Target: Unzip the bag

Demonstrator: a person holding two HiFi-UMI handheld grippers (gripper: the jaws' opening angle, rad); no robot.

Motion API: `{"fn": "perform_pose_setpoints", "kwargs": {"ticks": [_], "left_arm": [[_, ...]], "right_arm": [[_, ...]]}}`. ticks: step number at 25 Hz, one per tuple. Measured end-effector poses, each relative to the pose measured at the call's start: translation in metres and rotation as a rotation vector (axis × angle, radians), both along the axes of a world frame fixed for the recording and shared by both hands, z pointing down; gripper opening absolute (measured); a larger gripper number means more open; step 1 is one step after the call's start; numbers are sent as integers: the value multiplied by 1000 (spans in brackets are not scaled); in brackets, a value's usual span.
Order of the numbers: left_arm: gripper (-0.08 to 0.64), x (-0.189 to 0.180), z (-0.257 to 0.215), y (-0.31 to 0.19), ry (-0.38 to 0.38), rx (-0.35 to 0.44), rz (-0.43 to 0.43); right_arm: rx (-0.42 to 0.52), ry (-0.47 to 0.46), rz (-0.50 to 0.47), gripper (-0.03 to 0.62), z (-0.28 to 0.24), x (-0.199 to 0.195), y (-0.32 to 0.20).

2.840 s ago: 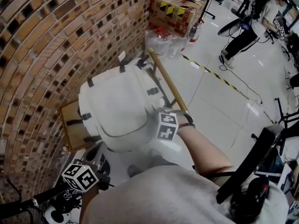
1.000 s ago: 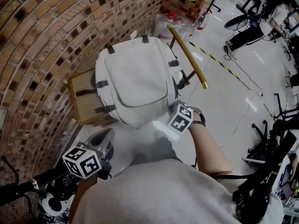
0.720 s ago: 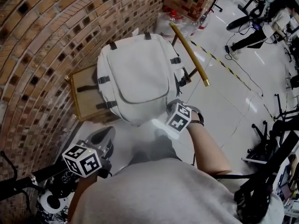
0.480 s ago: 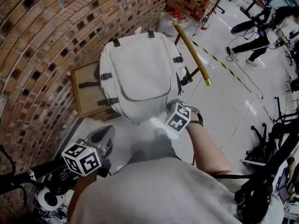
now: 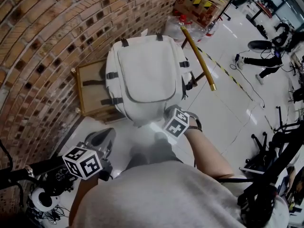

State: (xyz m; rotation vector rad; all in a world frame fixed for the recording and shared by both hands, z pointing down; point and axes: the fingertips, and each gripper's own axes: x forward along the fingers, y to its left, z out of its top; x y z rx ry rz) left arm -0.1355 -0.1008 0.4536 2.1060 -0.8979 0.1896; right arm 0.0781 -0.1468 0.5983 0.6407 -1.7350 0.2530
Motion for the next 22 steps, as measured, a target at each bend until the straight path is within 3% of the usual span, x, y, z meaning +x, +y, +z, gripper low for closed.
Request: {"fn": "perform_pose_setpoints", "kwargs": {"ticks": [8, 12, 22], "left_arm": [[2, -13, -1, 4, 22, 6, -47], [2, -22, 1, 6, 29, 5, -68], [2, -34, 1, 10, 34, 6, -100]], "right_arm": [[-7, 6, -38, 25, -5, -19, 1], [-20, -58, -12, 25, -10, -33, 1], [-15, -110, -32, 25, -15, -58, 1]]}}
